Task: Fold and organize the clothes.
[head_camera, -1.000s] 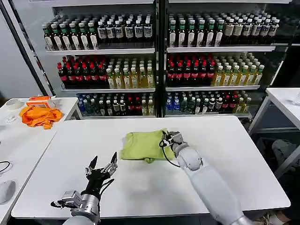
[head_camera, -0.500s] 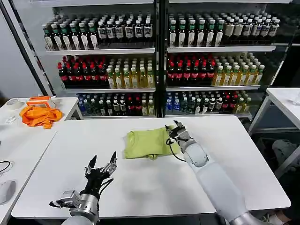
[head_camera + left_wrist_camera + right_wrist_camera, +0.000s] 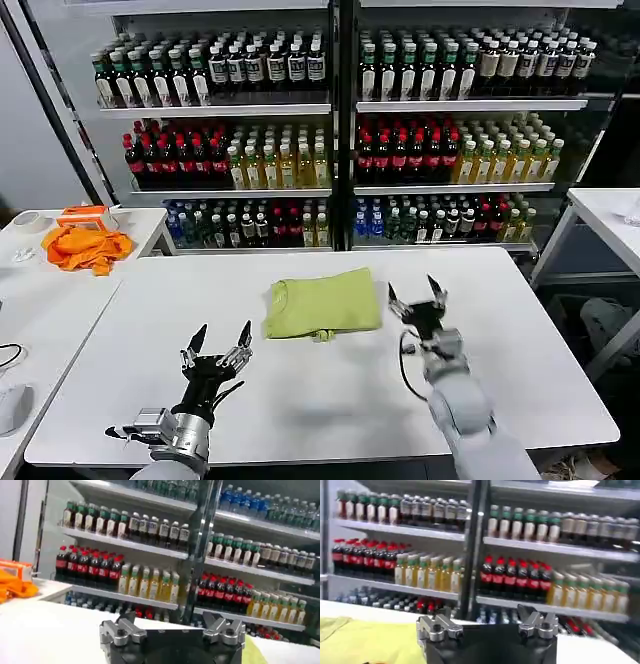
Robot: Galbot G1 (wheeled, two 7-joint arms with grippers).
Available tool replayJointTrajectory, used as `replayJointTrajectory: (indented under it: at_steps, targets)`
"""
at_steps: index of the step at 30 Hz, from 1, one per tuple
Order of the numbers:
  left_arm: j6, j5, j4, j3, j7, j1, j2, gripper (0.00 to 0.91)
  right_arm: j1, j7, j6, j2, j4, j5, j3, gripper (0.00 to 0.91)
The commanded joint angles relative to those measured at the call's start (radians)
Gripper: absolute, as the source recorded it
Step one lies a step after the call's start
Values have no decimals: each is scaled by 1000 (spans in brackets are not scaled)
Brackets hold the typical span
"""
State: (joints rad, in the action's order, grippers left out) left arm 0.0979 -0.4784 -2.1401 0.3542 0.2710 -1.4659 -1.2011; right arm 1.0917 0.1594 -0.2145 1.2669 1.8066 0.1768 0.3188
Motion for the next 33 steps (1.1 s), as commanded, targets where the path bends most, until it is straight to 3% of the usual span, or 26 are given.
replayJointTrajectory:
  at_steps: [1, 17, 33]
  targets:
    - [0, 99, -17, 0, -14, -18, -2, 907, 529, 30, 65, 58, 375, -12, 214, 907]
    - [23, 142, -52, 19, -46, -77, -3, 907, 593, 14, 87, 128, 408, -106, 188, 907]
    - [29, 139, -65, 81, -61, -107, 8, 907, 576, 29, 87, 104, 454, -122, 175, 907]
